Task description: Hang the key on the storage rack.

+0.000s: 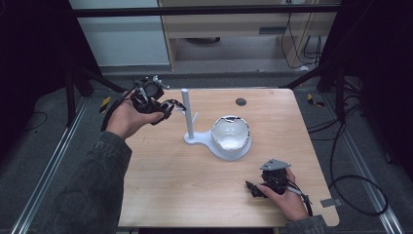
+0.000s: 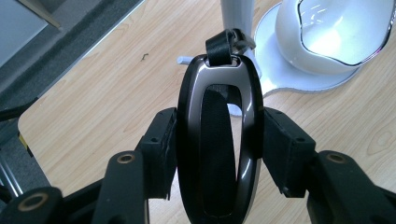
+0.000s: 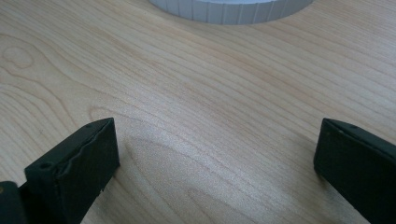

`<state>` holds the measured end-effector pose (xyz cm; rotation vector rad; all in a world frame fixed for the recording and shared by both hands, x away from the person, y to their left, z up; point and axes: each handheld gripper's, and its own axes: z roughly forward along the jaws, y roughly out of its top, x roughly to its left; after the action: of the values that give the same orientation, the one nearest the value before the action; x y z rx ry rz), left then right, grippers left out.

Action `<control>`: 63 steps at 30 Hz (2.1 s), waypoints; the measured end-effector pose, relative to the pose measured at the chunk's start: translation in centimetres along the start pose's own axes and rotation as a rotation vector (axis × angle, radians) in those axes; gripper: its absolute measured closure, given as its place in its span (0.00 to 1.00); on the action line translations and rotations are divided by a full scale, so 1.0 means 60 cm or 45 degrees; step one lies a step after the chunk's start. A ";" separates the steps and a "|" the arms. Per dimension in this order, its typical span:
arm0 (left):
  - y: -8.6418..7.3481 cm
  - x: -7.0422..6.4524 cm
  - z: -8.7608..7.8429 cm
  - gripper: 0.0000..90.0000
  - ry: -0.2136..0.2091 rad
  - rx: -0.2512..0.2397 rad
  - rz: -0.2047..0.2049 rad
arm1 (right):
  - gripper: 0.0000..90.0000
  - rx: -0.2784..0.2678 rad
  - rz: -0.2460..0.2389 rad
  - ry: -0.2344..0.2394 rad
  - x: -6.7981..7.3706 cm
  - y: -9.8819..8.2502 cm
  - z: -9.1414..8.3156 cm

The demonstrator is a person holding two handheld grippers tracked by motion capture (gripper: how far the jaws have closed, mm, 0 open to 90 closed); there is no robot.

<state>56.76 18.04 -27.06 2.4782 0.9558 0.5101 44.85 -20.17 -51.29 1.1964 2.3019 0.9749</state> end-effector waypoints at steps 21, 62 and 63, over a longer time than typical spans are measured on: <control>-0.043 0.005 0.041 0.54 -0.032 -0.006 -0.057 | 0.00 0.001 -0.003 -0.001 0.000 0.000 0.000; -0.102 -0.032 0.132 0.54 -0.078 -0.166 -0.139 | 0.00 0.000 0.008 0.003 0.001 0.000 0.000; -0.102 -0.032 0.132 0.54 -0.081 -0.164 -0.135 | 0.01 0.000 0.007 0.003 0.001 0.000 0.000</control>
<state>55.96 18.73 -37.19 2.3014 0.9914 0.4411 44.83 -20.14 -51.29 1.2026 2.3017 0.9794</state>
